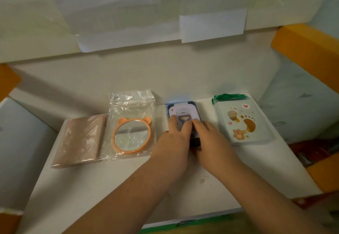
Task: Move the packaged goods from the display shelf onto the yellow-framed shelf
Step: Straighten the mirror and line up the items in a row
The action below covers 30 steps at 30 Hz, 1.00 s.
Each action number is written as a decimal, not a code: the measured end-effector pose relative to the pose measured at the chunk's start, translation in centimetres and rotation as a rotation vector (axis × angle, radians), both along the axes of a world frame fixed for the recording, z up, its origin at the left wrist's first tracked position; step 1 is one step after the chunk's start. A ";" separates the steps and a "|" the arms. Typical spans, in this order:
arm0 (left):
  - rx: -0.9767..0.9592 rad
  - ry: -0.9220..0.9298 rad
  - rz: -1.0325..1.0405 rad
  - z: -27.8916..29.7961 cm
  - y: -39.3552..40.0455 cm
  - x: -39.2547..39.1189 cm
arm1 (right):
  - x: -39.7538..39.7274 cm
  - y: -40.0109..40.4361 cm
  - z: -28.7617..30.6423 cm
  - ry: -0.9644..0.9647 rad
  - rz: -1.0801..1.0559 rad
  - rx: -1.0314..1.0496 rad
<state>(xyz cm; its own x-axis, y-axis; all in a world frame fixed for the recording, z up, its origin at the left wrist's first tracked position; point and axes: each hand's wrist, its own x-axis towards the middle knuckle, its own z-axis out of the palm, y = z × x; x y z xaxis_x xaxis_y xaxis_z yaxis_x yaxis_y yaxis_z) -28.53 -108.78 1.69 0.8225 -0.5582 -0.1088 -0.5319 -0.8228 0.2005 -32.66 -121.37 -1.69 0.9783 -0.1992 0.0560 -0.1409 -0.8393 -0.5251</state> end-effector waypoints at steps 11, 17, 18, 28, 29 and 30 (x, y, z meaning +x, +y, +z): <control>0.030 -0.081 -0.016 -0.2 0.0 -0.2 | -1.4 -0.9 1.1 -0.008 0.052 0.027; 0.031 -0.230 -0.171 -0.2 -2.2 -0.5 | -5.5 -5.7 2.9 -0.087 -0.030 -0.155; 0.006 -0.211 -0.224 -0.2 -3.1 -0.9 | -6.1 -6.6 2.8 -0.090 -0.065 -0.179; -0.309 0.232 -0.125 -2.9 -11.2 -4.5 | -7.2 -11.6 0.4 0.009 -0.232 -0.160; -0.325 0.260 -0.103 -3.1 -11.4 -4.7 | -7.1 -11.7 0.2 0.005 -0.229 -0.131; -0.334 0.281 -0.078 -3.4 -11.5 -4.9 | -7.1 -11.8 0.0 0.005 -0.224 -0.115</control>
<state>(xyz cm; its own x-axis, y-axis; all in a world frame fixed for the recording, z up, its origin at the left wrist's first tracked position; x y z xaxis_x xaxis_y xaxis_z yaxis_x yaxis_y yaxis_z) -33.42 -120.30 -1.67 0.7409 -0.6597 -0.1259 -0.4763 -0.6482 0.5941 -39.74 -133.22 -1.73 0.9107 -0.4040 0.0857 -0.3328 -0.8409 -0.4268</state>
